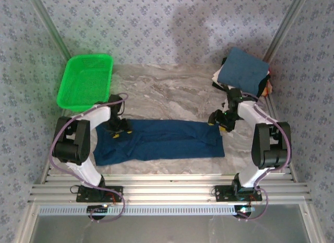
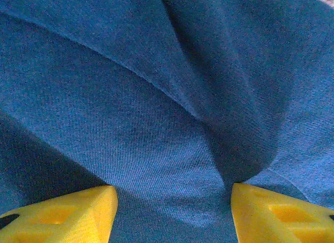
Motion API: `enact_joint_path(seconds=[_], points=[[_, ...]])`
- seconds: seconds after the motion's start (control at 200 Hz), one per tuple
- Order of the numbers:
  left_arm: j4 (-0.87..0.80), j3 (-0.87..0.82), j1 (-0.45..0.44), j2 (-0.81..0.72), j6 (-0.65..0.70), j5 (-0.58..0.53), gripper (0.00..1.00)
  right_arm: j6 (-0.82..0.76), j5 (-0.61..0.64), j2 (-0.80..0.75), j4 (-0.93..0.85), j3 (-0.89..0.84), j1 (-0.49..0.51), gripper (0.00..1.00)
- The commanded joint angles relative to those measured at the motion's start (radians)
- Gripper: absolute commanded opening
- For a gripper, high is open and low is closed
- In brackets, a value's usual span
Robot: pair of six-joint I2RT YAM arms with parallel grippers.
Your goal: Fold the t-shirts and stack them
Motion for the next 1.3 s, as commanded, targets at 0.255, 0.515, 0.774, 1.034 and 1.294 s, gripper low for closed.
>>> enact_joint_path(seconds=[0.255,0.515,0.774,1.034,1.294], points=[[0.042,-0.03,0.006,-0.003,0.021,0.014,0.61,0.005,-0.017,0.132,0.073,0.039,-0.007,0.46],[0.048,-0.044,0.006,-0.007,0.018,0.013,0.61,-0.007,-0.002,0.138,0.06,0.035,-0.021,0.46],[0.052,-0.041,0.006,0.004,0.017,0.013,0.61,-0.02,0.012,0.126,0.058,0.024,-0.025,0.46],[0.053,-0.042,0.006,0.013,0.017,0.015,0.61,0.001,0.004,0.16,0.098,0.033,-0.018,0.46],[0.059,-0.053,0.006,0.015,0.017,0.011,0.61,-0.008,-0.006,0.174,0.096,0.042,-0.021,0.34]])
